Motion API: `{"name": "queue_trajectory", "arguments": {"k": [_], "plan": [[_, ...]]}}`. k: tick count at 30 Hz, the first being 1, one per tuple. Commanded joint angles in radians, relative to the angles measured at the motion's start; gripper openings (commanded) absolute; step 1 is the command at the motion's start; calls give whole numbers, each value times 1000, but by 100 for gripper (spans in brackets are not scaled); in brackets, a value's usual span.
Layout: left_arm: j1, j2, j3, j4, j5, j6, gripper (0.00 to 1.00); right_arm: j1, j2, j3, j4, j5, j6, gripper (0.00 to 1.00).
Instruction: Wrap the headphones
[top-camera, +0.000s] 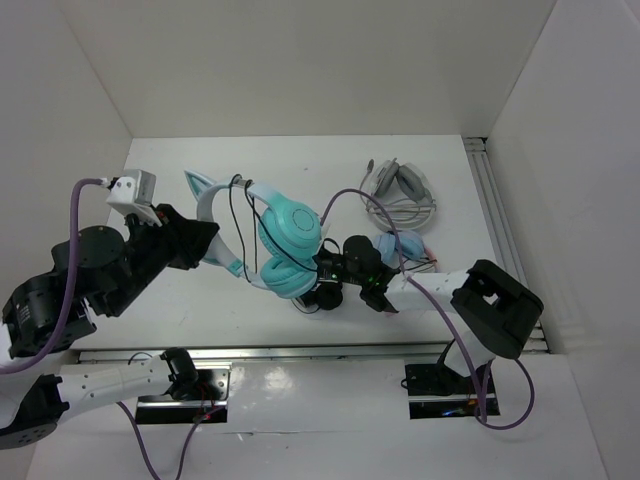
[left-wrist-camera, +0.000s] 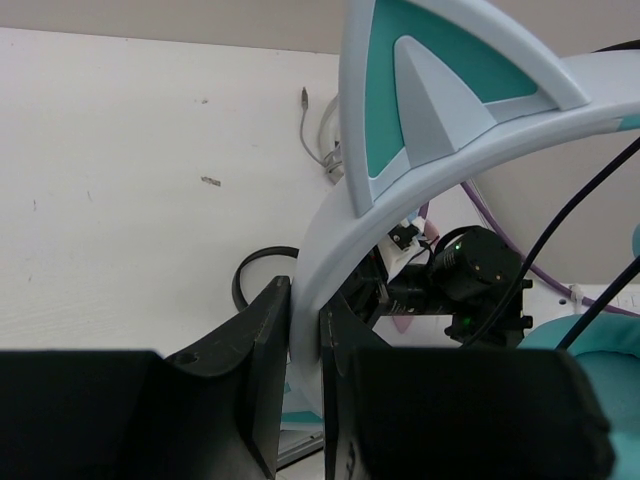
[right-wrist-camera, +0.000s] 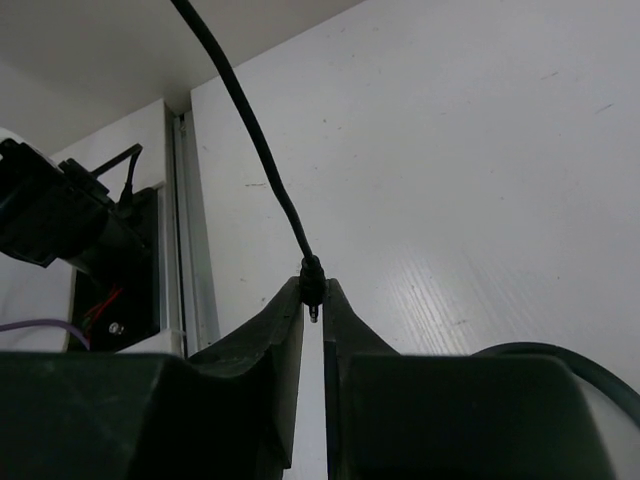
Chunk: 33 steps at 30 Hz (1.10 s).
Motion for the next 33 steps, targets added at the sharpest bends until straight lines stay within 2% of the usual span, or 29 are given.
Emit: {"name": "queue_trajectory", "arguments": {"k": [1,5,12,15,18,23,29,33], "plan": [[-1,-21,20,134,-16,-46,0,9,3,35,103,-4,5,14],[-1,-30,-1,134,-16,-56,0,9,3,35,103,-4,5,14],[-1,-30,-1,134,-16,-56,0,9,-6,44,112,5,14,31],[-1,-30,-1,134,-16,-56,0,9,-6,55,112,5,14,31],[-1,-30,-11,134,-16,-65,0,9,-6,64,112,5,14,23],[-1,-39,-11,134,-16,-65,0,18,3,64,112,5,14,21],[-1,-39,-11,134,-16,-65,0,27,40,93,121,-4,14,33],[-1,-39,-11,134,-16,-65,0,37,61,93,132,5,14,33]]}}
